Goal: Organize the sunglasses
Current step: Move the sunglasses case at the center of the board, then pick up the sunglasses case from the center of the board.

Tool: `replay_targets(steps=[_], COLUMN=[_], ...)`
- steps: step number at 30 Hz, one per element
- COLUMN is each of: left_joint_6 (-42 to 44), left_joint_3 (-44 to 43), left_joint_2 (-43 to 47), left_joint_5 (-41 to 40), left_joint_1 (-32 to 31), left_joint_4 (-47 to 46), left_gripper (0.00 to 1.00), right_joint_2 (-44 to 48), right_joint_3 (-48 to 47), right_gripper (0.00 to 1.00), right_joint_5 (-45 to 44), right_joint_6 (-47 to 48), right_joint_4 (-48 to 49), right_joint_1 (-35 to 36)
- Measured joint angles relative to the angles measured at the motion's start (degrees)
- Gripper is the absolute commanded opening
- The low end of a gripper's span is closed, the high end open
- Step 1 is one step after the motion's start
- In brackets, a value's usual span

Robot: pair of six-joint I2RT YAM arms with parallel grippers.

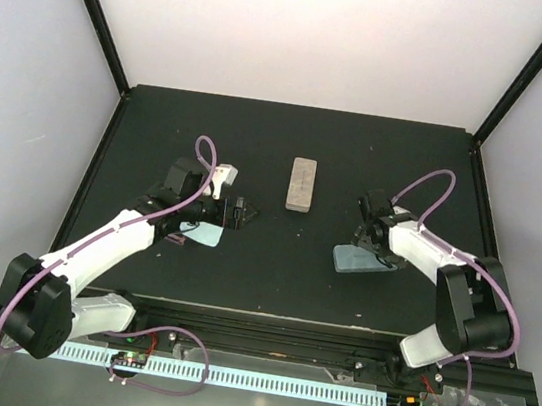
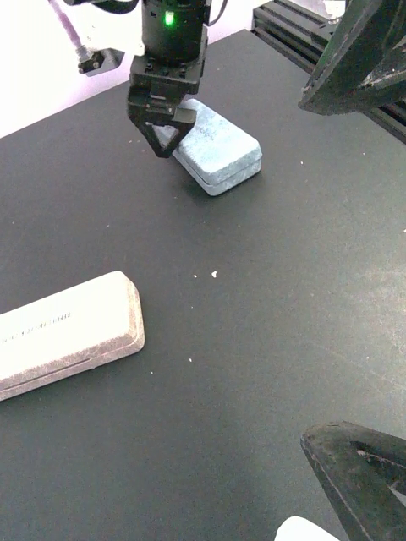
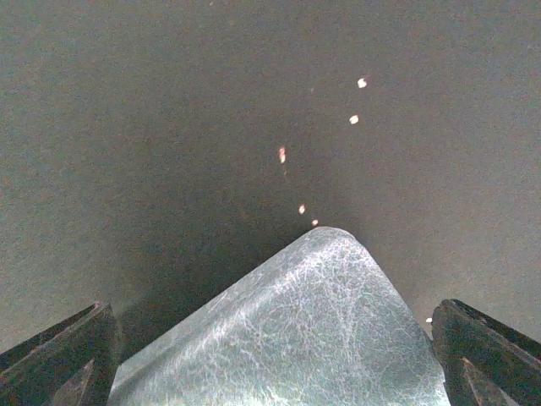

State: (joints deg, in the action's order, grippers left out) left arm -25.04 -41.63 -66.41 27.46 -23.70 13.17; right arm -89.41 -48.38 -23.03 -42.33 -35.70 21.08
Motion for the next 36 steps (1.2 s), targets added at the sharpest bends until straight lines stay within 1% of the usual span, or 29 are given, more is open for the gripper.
replay_targets(steps=[5, 9, 13, 18, 21, 24, 28, 33, 36], left_joint_6=[-0.3, -0.5, -0.5, -0.5, -0.5, -0.5, -0.5, -0.5, -0.5], left_joint_3=[0.0, 0.0, 0.0, 0.0, 0.0, 0.0, 0.0, 0.0, 0.0], left_joint_2=[0.0, -0.1, -0.7, -1.7, -2.1, -2.5, -2.5, -2.5, -2.5], left_joint_5=[0.0, 0.0, 0.0, 0.0, 0.0, 0.0, 0.0, 0.0, 0.0], left_joint_1=[0.0, -0.1, -0.1, -0.1, -0.1, -0.1, -0.2, -0.2, -0.2], left_joint_4=[-0.1, -0.2, -0.5, -0.7, -0.7, -0.7, -0.7, -0.5, -0.5], left_gripper=[0.99, 0.99, 0.99, 0.99, 0.99, 0.99, 0.99, 0.99, 0.99], right_joint_2=[3.9, 8.2, 12.7, 14.5, 15.2, 13.1, 7.5, -1.7, -5.1], right_joint_3=[1.6, 2.6, 4.8, 7.0, 8.8, 8.7, 4.6, -3.3, -6.1], right_gripper=[1.0, 1.0, 1.0, 1.0, 1.0, 1.0, 1.0, 0.99, 0.95], right_joint_5=[2.6, 1.5, 2.2, 4.9, 7.7, 9.6, 10.8, 13.4, 15.9], right_joint_6=[-1.9, -6.7, -12.1, -17.2, -18.7, -19.1, -16.0, -7.1, -1.2], right_joint_4=[-0.1, -1.5, -2.1, -3.0, -1.3, 0.5, 2.6, 5.6, 8.0], right_joint_1=[0.2, 0.2, 0.2, 0.2, 0.2, 0.2, 0.2, 0.2, 0.2])
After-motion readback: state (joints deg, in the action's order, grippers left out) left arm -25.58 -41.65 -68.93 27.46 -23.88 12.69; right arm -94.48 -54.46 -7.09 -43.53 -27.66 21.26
